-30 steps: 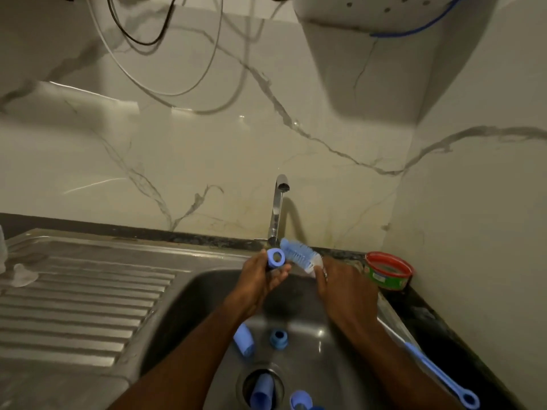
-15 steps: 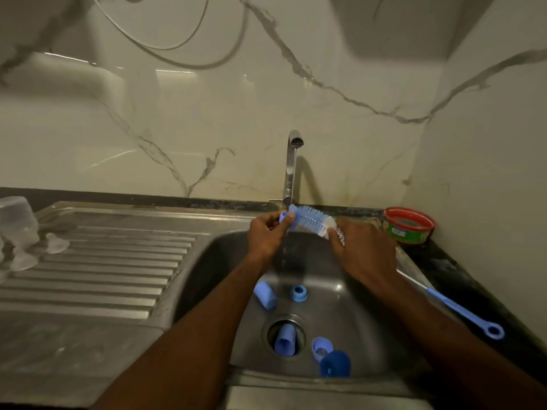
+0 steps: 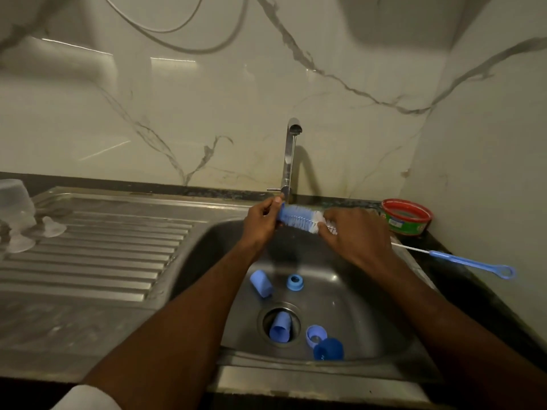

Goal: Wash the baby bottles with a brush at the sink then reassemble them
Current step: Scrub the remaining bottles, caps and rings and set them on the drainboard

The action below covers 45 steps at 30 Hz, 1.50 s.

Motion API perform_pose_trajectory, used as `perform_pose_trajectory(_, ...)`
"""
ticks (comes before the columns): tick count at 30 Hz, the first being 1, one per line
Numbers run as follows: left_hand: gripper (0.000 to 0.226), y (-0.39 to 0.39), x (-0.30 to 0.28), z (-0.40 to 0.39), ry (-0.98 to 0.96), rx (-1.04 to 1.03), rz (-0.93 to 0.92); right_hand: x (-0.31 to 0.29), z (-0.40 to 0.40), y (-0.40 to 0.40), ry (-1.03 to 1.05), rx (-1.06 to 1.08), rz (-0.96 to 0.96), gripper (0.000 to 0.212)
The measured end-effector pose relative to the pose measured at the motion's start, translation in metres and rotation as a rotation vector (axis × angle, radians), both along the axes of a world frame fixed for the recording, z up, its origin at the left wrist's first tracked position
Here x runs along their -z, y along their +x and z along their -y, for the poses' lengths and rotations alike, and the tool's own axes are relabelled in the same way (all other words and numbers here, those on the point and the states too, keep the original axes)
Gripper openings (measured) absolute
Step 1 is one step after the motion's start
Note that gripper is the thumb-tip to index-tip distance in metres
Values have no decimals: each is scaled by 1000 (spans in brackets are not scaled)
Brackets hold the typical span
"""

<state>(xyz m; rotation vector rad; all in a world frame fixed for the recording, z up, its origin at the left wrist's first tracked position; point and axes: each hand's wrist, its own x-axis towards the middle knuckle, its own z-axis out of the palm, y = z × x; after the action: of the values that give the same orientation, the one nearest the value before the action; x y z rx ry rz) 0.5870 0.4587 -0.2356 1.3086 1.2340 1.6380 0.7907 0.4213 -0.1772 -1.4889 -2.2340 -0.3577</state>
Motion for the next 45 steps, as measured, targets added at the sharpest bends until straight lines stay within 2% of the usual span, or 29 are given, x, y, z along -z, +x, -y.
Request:
perform_pose_trajectory(2,37,-1,0,0,-24,-9,36,-2,0,1,31,-24,-25,41)
perform_pose_trajectory(5,38,1,-1,3,-81,98,76,0,3,3,14,47,-126,43)
perform_pose_trajectory(8,34,5,-5,3,-48,87,55,3,1,3,32,110,-77,40)
perform_pose_trajectory(10,27,4,-6,3,-7,33,51,2,-2,1,-22,74,-28,40)
perform_pose_trajectory(12,21,0,-5,4,5,3,98,-2,-3,0,-76,14,-11,41)
perform_pose_trajectory(14,22,-5,-4,5,-42,24,171,-2,-2,0,-26,-5,-49,43)
perform_pose_trajectory(17,26,-3,-3,5,-146,105,279,0,-2,2,23,88,-123,43)
perform_pose_trajectory(21,29,6,-4,2,-93,125,173,-1,-12,15,-43,160,-62,42)
perform_pose_trajectory(23,32,7,-6,0,-49,34,186,3,-11,18,-13,148,-14,42)
perform_pose_trajectory(26,32,2,0,-3,-50,-35,138,4,-7,12,85,143,-66,41)
perform_pose_trajectory(28,33,-3,5,-4,-69,-73,129,3,-5,6,40,91,-31,41)
perform_pose_trajectory(32,31,1,5,0,-116,69,128,6,-1,4,63,65,-87,36)
perform_pose_trajectory(35,32,5,4,-2,-74,30,56,7,-4,5,31,153,-73,39)
perform_pose_trajectory(39,30,2,5,-3,15,-29,41,0,-5,5,-98,53,-35,42)
perform_pose_trajectory(45,30,0,4,-2,-71,64,104,5,0,7,19,100,-125,42)
